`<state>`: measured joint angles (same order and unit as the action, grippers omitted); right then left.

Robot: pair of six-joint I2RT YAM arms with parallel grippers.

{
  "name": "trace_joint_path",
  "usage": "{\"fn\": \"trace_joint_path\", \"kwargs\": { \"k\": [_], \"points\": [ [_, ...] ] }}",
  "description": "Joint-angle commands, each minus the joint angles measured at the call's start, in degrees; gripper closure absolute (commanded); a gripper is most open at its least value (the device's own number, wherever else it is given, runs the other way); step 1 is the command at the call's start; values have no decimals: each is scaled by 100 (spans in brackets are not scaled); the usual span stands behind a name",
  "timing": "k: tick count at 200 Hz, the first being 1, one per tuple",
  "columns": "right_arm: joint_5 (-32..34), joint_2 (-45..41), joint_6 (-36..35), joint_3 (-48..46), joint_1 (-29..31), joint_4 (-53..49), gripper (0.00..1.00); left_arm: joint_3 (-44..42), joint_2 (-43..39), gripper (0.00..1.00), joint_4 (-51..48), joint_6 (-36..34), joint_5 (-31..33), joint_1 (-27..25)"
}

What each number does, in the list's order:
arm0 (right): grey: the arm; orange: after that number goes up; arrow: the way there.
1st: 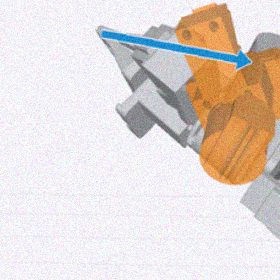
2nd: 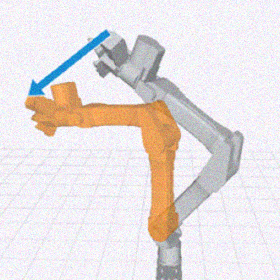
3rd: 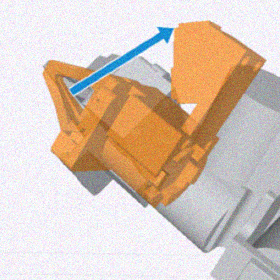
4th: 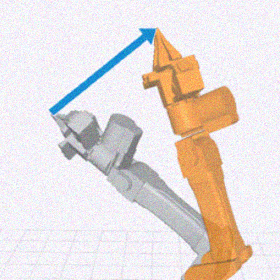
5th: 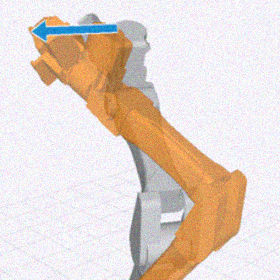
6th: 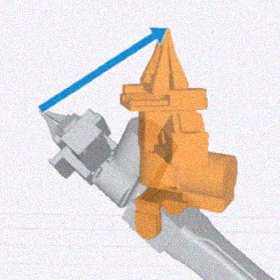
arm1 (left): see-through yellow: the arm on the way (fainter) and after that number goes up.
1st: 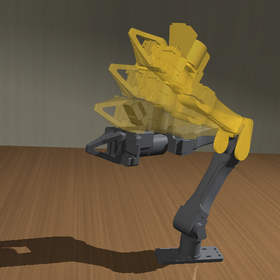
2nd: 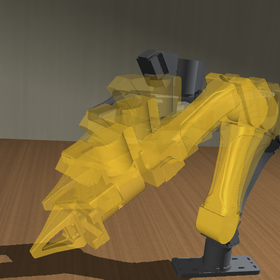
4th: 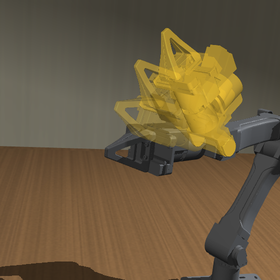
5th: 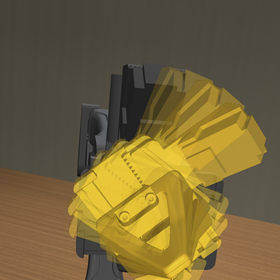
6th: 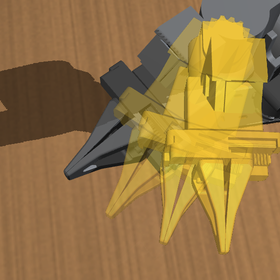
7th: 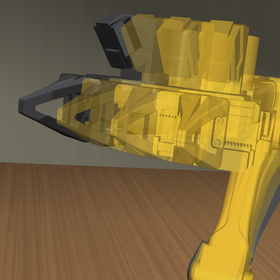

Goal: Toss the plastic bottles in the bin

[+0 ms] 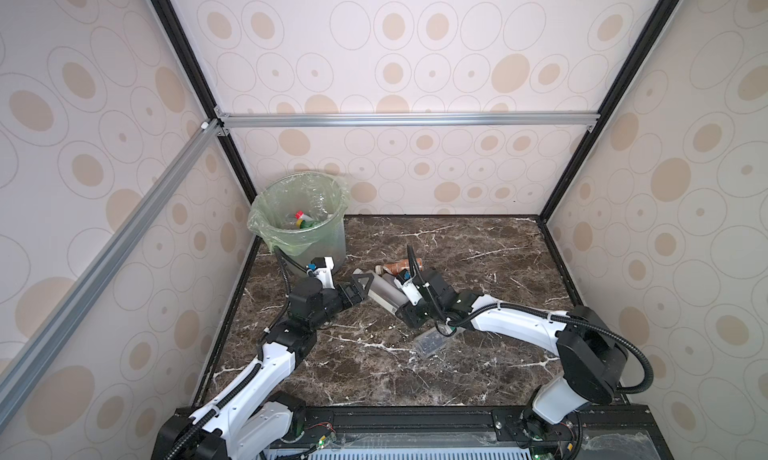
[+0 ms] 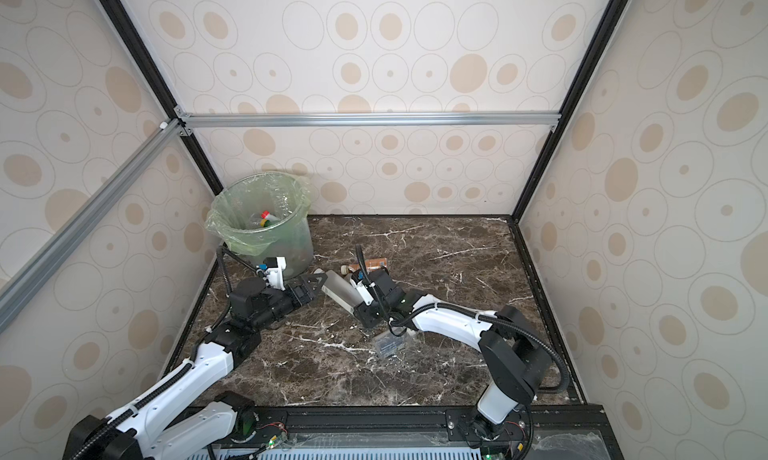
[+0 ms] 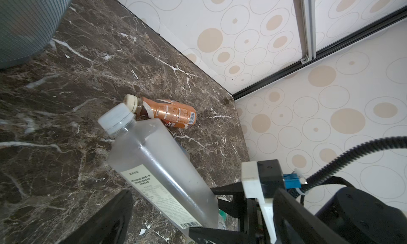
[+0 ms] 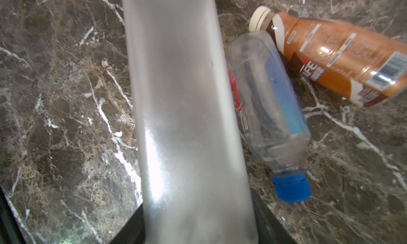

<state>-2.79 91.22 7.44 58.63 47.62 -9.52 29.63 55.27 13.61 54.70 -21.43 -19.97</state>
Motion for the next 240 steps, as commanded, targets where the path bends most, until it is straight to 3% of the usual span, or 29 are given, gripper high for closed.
{"fn": "trace_joint_path", "kwargs": {
  "k": [1,54,148,201,240],
  "points": [
    [195,-240,-167,213,46,-69,53,236,-56,1,167,124,-9,37],
    [272,-438,-353,423,46,-14,53,347,169,1,534,286,146,38],
    [-144,-884,-31,322,44,410,53,678,710,2,1080,494,501,-101],
    [-437,-962,129,297,44,512,53,731,919,15,1430,541,745,-352],
    [-473,-970,167,298,38,510,53,845,977,32,1453,464,860,-490]
  ]
}}
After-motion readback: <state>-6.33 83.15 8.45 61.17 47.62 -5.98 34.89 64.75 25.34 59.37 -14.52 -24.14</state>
